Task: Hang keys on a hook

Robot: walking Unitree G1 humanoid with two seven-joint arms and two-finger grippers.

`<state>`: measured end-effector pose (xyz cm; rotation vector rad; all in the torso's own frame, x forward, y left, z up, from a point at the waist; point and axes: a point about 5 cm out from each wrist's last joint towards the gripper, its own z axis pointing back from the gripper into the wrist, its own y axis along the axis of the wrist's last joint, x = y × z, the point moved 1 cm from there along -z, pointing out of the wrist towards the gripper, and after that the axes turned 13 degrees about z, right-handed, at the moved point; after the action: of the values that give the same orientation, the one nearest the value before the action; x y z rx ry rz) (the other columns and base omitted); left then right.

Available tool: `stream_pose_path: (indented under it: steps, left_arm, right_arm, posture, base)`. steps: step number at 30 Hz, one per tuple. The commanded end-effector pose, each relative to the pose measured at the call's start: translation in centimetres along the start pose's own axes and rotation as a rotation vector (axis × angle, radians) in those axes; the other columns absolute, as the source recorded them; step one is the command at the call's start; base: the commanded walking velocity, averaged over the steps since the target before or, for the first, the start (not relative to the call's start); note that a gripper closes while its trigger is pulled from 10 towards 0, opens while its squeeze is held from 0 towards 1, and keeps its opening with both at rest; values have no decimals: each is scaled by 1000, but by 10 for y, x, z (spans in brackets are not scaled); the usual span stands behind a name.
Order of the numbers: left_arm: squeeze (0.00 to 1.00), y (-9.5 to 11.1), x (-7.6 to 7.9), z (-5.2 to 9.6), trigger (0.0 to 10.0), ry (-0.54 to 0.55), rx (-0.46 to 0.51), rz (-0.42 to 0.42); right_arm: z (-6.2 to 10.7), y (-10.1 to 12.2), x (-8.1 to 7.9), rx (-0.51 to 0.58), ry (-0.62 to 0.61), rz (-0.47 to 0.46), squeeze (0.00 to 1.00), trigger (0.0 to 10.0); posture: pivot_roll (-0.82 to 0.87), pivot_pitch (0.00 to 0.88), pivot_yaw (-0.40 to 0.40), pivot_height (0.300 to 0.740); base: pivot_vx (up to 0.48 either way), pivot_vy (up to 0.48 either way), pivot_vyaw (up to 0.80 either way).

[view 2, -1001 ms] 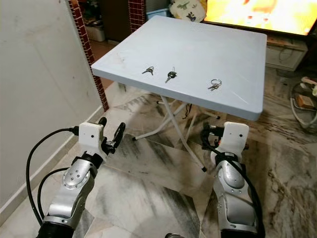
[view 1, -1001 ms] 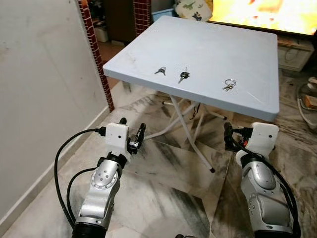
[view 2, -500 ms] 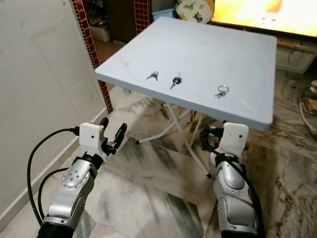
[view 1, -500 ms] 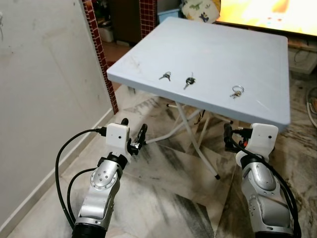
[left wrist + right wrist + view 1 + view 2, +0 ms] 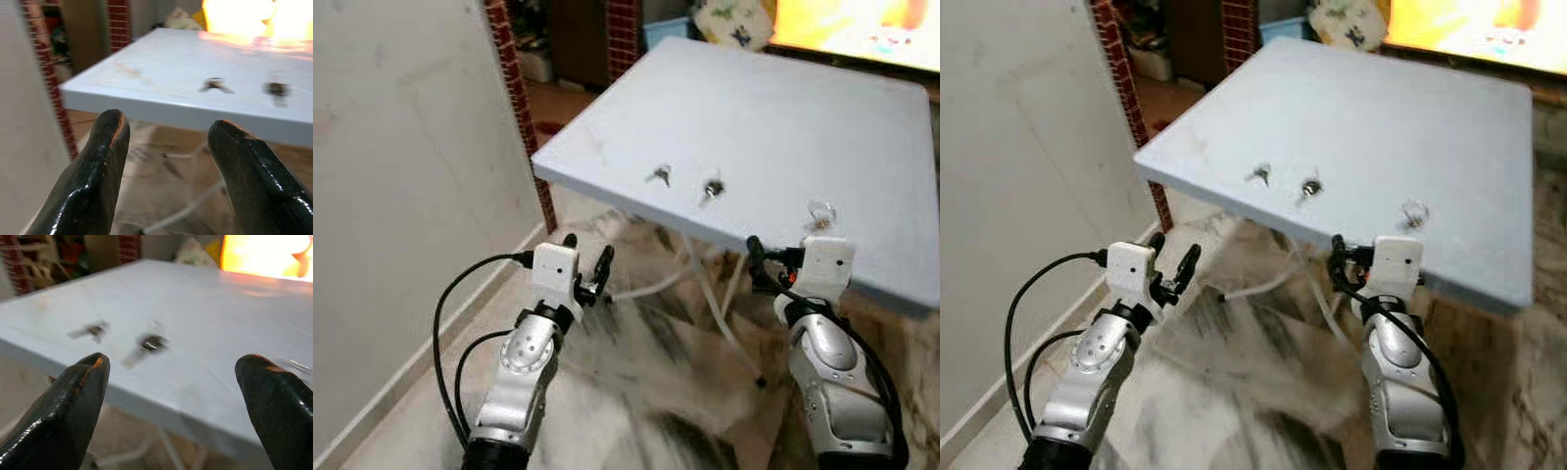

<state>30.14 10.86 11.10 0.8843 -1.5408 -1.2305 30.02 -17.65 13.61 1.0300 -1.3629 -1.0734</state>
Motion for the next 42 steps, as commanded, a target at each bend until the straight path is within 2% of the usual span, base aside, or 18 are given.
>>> stream_pose_path:
  steps: [1, 18, 22, 28, 35, 42]
  left_arm:
    - [0, -2, -4, 2, 10000, 14, -12, -3]
    - [0, -2, -4, 4, 10000, 14, -16, -10]
    - [0, -2, -5, 4, 10000, 15, -17, -3]
    - [0, -4, -5, 4, 10000, 19, -24, -10]
    - [0, -3, -6, 5, 10000, 18, -27, -8]
    - [0, -3, -7, 7, 10000, 21, -29, -17]
  right_arm:
    - [1, -2, -4, -17, 12, -15, 0, 10000]
    - [-1, -7, 3, -45, -41, -19, 0, 10000]
    - [-2, -4, -3, -39, -18, -34, 0, 10000]
    - [-5, -10, -5, -84, -16, 8, 0, 10000]
    - [-9, -13, -12, -115, 10, -22, 0, 10000]
    - [-18, -7, -19, -95, 5, -36, 0, 10000]
  posture:
    - [-53, 98, 24, 740]
    - [-43, 95, 25, 740]
    - [-40, 95, 26, 740]
    - [-36, 94, 29, 740]
    - [-31, 92, 38, 740]
    - [-10, 99, 43, 740]
  base:
    - [368, 0, 0]
    - [312, 0, 0]
    - [263, 0, 0]
    - [0, 0, 0]
    - [0, 0, 0]
    - [0, 0, 0]
